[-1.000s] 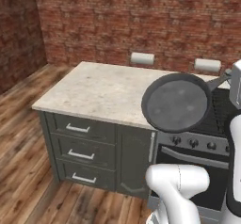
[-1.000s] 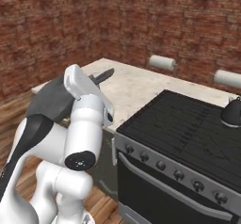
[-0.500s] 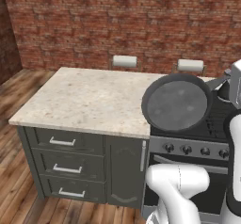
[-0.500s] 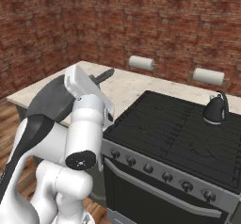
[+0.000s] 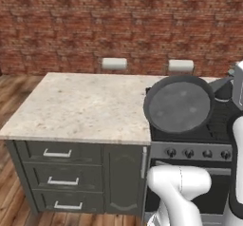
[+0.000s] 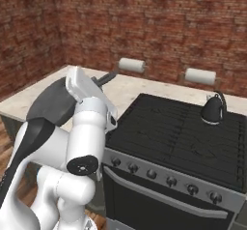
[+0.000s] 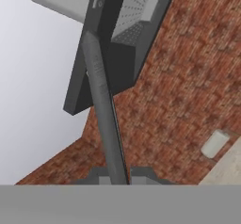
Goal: Pick the pan from the cabinet and place it on the stove. Then turn on the stove burner for the pan.
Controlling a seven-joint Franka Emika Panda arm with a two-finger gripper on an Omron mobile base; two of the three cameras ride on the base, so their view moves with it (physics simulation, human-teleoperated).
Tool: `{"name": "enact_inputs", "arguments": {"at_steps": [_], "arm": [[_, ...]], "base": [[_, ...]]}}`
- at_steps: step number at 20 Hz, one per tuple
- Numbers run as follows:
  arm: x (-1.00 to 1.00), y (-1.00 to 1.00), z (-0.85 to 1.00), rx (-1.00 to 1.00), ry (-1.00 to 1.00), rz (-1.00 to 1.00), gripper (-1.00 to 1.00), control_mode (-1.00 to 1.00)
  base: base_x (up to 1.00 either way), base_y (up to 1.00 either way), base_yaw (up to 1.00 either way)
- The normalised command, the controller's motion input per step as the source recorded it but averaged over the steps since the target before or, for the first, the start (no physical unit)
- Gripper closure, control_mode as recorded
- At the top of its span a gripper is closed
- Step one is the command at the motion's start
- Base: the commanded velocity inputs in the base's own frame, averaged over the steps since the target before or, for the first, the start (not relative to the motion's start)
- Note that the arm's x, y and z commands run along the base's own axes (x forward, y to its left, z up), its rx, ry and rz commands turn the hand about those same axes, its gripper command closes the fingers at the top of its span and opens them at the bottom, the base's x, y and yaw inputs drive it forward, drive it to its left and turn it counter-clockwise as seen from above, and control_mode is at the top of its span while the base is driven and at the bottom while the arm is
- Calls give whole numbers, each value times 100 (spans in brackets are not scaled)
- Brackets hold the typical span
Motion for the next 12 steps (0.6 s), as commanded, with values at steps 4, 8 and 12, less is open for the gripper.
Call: {"name": "enact_inputs", "arguments": {"at_steps": [4, 8, 12], "arm": [[0, 0, 0, 0, 0, 0, 100, 100], [0, 0, 0, 0, 0, 0, 100, 100], [0, 0, 0, 0, 0, 0, 100, 100]], "base": [[55, 20, -21], [61, 8, -19], [51, 0, -17]]}}
